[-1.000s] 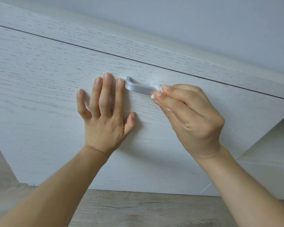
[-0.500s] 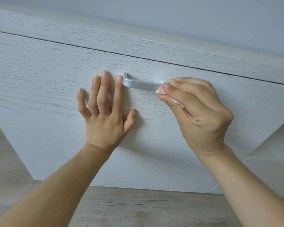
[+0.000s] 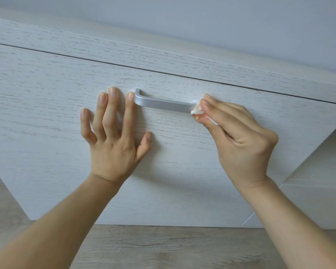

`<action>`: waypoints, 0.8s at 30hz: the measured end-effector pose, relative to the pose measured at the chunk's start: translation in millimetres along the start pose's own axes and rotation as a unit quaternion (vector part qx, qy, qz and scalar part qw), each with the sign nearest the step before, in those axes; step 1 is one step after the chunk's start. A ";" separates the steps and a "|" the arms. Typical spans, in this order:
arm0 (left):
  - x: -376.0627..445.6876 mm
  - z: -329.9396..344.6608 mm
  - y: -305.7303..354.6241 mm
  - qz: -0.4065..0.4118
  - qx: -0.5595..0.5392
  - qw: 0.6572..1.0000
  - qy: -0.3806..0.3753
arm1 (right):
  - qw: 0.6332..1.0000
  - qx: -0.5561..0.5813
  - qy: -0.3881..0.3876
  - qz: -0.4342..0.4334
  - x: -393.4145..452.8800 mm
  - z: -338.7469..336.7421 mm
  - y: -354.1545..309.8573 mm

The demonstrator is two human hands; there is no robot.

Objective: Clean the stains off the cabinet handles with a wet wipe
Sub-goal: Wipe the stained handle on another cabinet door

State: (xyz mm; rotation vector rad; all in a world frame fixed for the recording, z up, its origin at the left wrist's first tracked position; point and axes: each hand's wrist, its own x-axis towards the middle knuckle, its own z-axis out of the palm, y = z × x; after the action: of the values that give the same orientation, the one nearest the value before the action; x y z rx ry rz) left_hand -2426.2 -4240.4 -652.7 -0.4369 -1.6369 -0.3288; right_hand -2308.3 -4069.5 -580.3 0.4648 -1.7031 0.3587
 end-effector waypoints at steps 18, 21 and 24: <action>-0.6 -15.5 3.5 -0.014 -0.013 0.998 -0.062 | 0.859 0.230 0.061 0.453 10.7 -6.1 -66.5; -3.0 -25.1 -0.3 0.024 -0.012 0.996 -0.082 | 0.876 0.231 0.029 0.421 14.1 -16.3 -76.5; -14.9 -36.2 -7.5 0.178 -0.003 0.979 -0.104 | 0.890 0.239 0.023 0.388 21.9 -18.5 -80.1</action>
State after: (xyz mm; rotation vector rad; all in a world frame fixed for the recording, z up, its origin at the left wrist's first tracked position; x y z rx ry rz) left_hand -2396.6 -4265.0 -663.1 -0.7776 -1.7203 -0.0199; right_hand -2256.1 -4132.5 -557.1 0.0907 -1.6878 1.3814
